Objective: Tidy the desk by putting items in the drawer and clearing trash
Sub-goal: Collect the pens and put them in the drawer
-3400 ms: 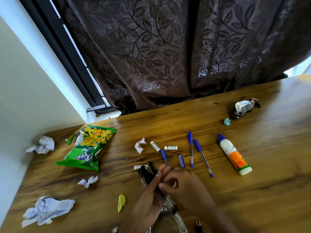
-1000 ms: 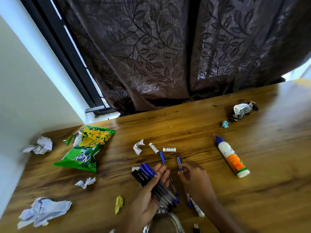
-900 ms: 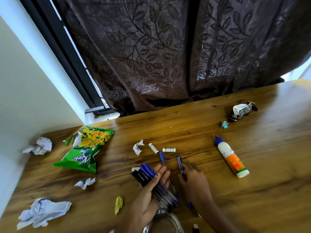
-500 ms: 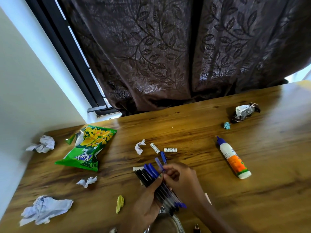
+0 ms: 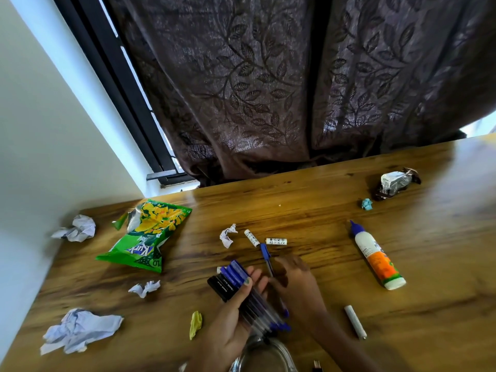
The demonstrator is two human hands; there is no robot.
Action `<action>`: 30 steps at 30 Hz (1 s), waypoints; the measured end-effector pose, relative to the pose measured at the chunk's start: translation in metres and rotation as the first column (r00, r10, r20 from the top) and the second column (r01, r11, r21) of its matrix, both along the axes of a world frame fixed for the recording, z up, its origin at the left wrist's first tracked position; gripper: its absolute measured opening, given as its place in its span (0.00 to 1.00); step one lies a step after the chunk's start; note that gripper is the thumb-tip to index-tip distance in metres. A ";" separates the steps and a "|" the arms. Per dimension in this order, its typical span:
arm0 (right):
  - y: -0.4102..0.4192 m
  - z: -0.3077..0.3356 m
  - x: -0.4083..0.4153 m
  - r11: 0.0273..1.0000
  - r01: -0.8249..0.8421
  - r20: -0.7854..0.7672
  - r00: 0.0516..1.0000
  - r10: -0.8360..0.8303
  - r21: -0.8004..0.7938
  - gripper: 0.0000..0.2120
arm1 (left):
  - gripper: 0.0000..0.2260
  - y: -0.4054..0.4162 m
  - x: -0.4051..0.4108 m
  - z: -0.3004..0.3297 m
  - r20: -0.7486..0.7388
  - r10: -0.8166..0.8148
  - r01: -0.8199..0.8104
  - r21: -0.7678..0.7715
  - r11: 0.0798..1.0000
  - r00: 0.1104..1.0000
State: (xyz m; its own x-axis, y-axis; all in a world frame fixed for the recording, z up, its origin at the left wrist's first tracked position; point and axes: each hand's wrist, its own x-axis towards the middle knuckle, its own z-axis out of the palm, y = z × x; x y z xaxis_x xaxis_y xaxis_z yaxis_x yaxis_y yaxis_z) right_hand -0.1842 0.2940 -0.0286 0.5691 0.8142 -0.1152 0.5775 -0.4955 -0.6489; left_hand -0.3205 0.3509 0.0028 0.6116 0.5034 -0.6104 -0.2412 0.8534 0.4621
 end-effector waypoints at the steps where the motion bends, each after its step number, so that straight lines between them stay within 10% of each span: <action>1: 0.001 -0.003 -0.003 1.000 -0.002 0.022 1.000 0.002 -0.008 0.19 | 0.18 0.000 -0.001 0.000 -0.001 0.009 -0.009 0.004 1.000 1.000; 7: 0.003 -0.003 -0.010 0.998 0.021 0.056 0.998 -0.024 0.052 0.15 | 0.18 -0.002 -0.010 -0.003 0.007 0.040 -0.040 0.027 0.999 0.999; 18: -0.037 0.052 -0.024 0.939 0.166 -0.531 0.847 0.020 0.301 0.13 | 0.17 -0.028 -0.016 0.005 -0.020 0.013 -0.012 0.045 0.999 1.000; 30: -0.120 0.071 -0.073 0.938 0.167 -0.359 0.932 -0.050 0.303 0.12 | 0.15 -0.090 -0.032 0.023 -0.097 -0.143 0.161 0.205 0.966 0.985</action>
